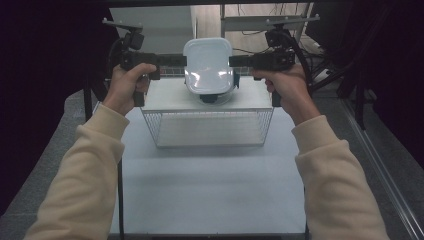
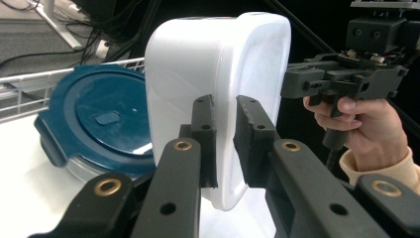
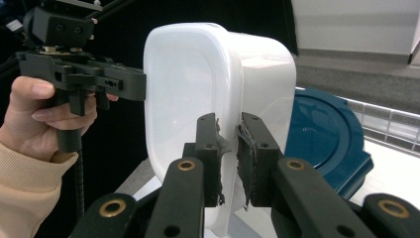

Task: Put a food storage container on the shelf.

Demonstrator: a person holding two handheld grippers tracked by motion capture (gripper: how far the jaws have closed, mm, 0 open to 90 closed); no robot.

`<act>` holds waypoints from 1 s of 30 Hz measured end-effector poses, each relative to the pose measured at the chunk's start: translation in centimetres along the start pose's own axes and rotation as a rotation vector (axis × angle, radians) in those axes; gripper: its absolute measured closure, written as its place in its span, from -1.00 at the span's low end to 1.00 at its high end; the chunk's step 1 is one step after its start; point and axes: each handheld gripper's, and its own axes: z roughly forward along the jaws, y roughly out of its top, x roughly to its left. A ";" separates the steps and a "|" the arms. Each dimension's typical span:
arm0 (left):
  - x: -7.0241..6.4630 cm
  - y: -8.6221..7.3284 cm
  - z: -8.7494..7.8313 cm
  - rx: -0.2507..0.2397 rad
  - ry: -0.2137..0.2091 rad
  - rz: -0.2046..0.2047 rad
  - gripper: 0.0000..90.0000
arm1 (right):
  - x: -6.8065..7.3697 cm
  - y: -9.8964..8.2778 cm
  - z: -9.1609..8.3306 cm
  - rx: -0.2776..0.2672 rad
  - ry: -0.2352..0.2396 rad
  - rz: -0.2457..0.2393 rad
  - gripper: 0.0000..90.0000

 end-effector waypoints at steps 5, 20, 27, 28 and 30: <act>0.6 0.7 0.3 0.013 0.011 -0.008 0.77 | -0.9 0.6 0.7 0.010 0.005 0.025 0.77; 4.9 1.9 2.8 0.028 -0.006 -0.225 0.75 | -4.9 1.5 3.4 0.075 0.016 0.181 0.65; 6.9 2.2 4.0 -0.004 -0.024 -0.323 0.70 | -7.5 1.7 4.9 0.074 0.044 0.326 0.56; 7.1 2.2 4.1 -0.007 -0.029 -0.332 0.70 | -7.8 1.6 5.1 0.067 0.052 0.345 0.55; 7.5 2.0 4.3 -0.010 -0.036 -0.347 0.69 | -8.2 1.5 5.3 0.062 0.063 0.368 0.54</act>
